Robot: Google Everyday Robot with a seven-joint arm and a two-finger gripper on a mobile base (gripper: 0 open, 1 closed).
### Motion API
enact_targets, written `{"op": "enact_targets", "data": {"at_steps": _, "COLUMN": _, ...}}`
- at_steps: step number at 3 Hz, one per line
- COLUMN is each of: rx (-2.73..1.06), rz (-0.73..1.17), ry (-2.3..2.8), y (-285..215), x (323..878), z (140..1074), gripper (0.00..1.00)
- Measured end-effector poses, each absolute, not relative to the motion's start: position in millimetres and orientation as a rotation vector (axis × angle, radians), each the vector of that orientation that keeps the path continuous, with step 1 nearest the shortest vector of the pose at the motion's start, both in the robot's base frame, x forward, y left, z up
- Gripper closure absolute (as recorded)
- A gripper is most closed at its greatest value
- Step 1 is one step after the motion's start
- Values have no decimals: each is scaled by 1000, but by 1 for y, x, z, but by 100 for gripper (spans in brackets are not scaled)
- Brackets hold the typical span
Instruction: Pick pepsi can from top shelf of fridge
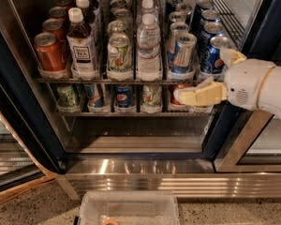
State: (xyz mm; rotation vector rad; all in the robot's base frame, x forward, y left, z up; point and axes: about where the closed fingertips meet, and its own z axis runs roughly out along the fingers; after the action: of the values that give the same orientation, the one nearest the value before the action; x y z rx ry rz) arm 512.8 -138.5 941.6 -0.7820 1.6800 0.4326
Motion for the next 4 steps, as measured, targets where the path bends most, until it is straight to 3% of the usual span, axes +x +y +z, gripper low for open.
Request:
{"op": "enact_targets", "data": {"at_steps": 2, "rx": -593, "rz": 349, "ry": 1604, "y": -135, "x": 560, "z": 970, "gripper": 0}}
{"op": "enact_targets", "data": {"at_steps": 4, "rx": -540, "rz": 218, "ry": 1635, "y": -180, "x": 569, "z": 966, "gripper": 0}}
